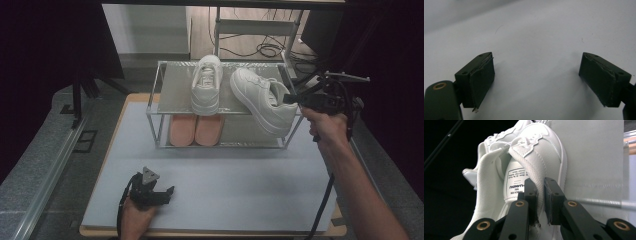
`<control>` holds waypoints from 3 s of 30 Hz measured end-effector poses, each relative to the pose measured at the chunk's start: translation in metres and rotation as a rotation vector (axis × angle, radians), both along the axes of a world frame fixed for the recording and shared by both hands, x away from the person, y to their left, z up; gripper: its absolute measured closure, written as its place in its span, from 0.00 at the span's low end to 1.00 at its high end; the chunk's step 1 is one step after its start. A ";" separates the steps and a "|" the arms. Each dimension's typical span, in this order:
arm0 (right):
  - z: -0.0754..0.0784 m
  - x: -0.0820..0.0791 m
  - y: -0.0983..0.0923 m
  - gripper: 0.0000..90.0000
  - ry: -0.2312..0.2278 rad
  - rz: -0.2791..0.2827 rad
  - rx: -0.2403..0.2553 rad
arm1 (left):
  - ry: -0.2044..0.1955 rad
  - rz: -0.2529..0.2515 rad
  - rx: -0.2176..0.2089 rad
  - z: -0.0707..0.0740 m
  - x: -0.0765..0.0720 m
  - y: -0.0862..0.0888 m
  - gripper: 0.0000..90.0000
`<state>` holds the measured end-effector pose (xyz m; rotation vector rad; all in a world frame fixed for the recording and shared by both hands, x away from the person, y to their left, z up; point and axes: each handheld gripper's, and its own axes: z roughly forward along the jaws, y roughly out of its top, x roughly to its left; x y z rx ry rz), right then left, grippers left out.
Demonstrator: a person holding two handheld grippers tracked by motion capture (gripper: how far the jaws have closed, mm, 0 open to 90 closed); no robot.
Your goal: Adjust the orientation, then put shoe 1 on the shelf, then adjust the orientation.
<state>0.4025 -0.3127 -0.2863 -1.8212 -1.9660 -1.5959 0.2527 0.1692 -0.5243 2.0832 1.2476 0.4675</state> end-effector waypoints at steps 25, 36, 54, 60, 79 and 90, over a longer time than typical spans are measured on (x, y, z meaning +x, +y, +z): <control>0.013 0.004 0.002 0.66 -0.148 0.039 -0.049 | -0.002 -0.001 0.003 0.000 0.000 0.000 0.15; 0.016 -0.022 -0.022 0.67 -0.176 0.083 -0.181 | -0.003 -0.001 0.003 0.000 0.000 0.000 0.15; -0.013 -0.059 -0.006 0.95 -0.264 0.188 -0.315 | -0.004 0.000 0.003 0.000 0.000 0.000 0.15; -0.019 -0.056 0.003 0.97 -0.267 0.202 -0.326 | -0.004 0.000 0.002 0.000 0.000 0.000 0.15; -0.025 -0.047 0.011 0.97 -0.261 0.227 -0.263 | -0.004 0.000 0.003 0.000 0.000 0.000 0.15; -0.028 -0.041 0.020 0.96 -0.261 0.241 -0.232 | -0.003 0.000 0.002 0.000 0.000 0.000 0.15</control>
